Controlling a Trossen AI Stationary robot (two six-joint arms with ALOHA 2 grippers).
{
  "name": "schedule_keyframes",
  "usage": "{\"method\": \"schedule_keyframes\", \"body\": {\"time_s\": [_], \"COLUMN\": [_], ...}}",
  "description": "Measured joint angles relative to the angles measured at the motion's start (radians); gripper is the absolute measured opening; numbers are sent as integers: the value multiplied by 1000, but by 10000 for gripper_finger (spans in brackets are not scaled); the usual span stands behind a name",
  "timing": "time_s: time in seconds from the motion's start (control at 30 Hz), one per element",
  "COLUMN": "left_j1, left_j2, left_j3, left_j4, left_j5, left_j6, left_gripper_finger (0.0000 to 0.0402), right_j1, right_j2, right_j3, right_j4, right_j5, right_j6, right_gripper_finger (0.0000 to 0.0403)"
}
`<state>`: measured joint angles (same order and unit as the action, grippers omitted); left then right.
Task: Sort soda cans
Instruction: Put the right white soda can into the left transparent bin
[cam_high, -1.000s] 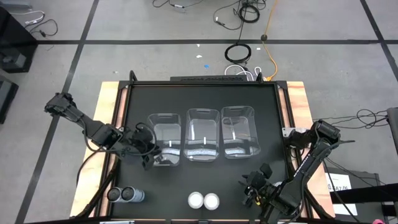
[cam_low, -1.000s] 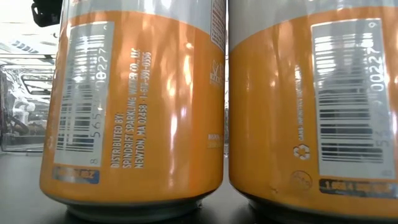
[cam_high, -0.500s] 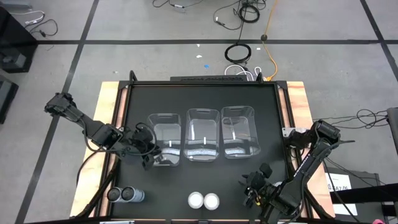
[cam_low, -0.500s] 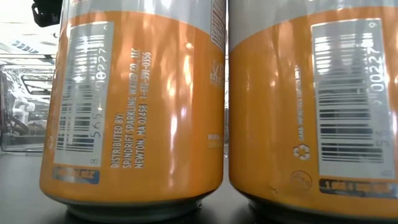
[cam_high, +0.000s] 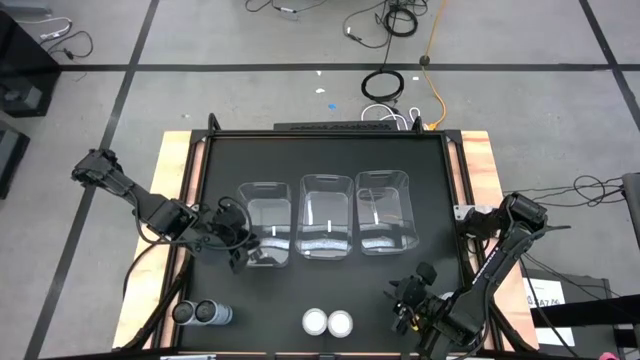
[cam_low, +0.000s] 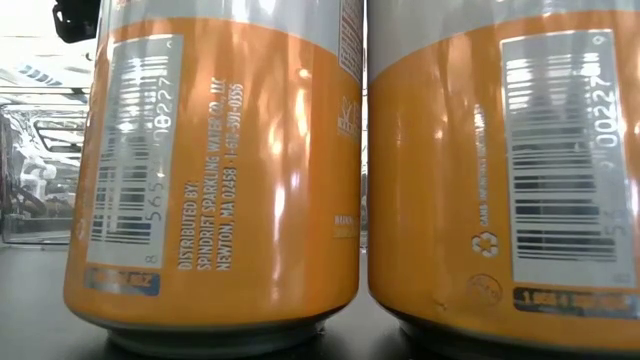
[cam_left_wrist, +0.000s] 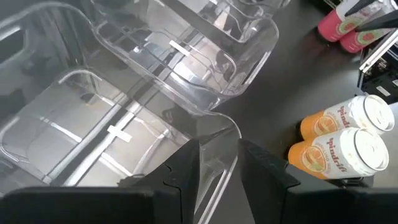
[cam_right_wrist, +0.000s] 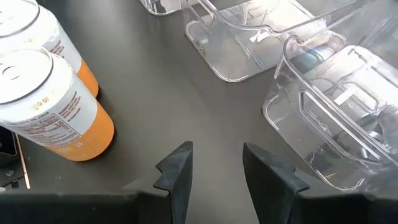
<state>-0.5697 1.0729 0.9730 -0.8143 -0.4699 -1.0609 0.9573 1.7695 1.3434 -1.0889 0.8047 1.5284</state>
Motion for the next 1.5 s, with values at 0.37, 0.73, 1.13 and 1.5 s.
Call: {"method": "schedule_keyframes", "body": {"time_s": [0.37,0.73,1.13,1.5], "left_j1": [0,0,0,0], "left_j2": [0,0,0,0], "left_j3": [-4,-5,-5,-5], "left_j4": [-3,-7,-11,-6], "left_j5": [-25,-6,7,21], "left_j6": [-6,-7,76,100], "left_gripper_finger": [118,193,393,385], "right_j1": [0,0,0,0], "right_j2": [0,0,0,0], "right_j3": [0,0,0,0], "right_j4": [20,28,55,68], "right_j5": [0,0,0,0], "right_j6": [-2,-3,-4,-4], "right_gripper_finger": [134,134,134,134]}}
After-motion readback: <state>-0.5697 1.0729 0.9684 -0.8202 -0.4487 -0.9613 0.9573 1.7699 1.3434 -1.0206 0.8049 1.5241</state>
